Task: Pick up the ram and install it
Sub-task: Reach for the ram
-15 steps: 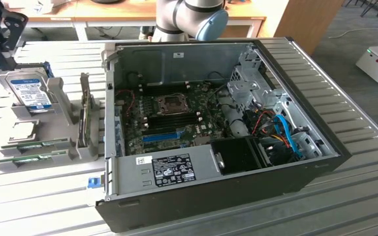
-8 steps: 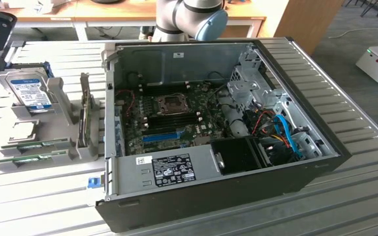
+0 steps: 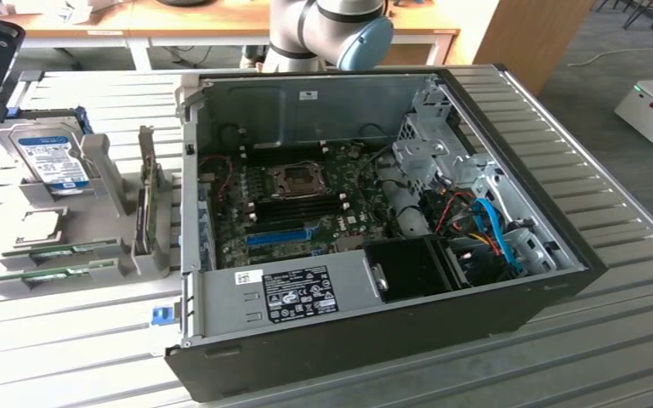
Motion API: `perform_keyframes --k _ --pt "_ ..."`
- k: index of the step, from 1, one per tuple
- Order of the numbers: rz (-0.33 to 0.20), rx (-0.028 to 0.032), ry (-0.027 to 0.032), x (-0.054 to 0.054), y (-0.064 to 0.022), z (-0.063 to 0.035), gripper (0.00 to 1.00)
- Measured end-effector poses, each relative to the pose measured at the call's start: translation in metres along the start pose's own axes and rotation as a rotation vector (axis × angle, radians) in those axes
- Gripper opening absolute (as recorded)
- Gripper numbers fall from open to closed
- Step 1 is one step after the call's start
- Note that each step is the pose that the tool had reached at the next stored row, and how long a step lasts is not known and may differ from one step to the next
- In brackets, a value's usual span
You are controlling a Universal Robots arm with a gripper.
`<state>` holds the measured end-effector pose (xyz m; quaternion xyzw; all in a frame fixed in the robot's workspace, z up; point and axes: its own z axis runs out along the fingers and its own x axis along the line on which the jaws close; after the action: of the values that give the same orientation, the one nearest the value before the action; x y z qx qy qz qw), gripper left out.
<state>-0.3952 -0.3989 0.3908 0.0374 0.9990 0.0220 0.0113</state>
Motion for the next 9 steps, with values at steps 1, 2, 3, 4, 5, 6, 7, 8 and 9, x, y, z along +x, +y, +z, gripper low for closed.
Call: perform_keyframes --k 1,2,3,4,5,6,7,8,9 --pt "0.000 0.0000 0.0000 0.0000 0.0000 0.0000 0.11" --pt "-0.001 0.0000 0.0000 0.0000 0.0000 0.0000 0.11" --pt "-0.003 -0.0001 0.0001 0.0000 0.0000 0.0000 0.11" --pt "-0.005 -0.0001 0.0002 0.0000 0.0000 0.0000 0.11" --pt "-0.007 -0.0001 0.0003 0.0000 0.0000 0.0000 0.11" --pt "-0.010 -0.0002 0.0005 0.0000 0.0000 0.0000 0.11" --pt "-0.013 -0.0002 0.0006 0.0001 0.0000 0.0000 0.11" --pt "-0.016 -0.0003 0.0008 0.0000 0.0000 0.0000 0.11" --pt "-0.021 -0.0005 0.0010 0.0000 0.0000 0.0000 0.11"
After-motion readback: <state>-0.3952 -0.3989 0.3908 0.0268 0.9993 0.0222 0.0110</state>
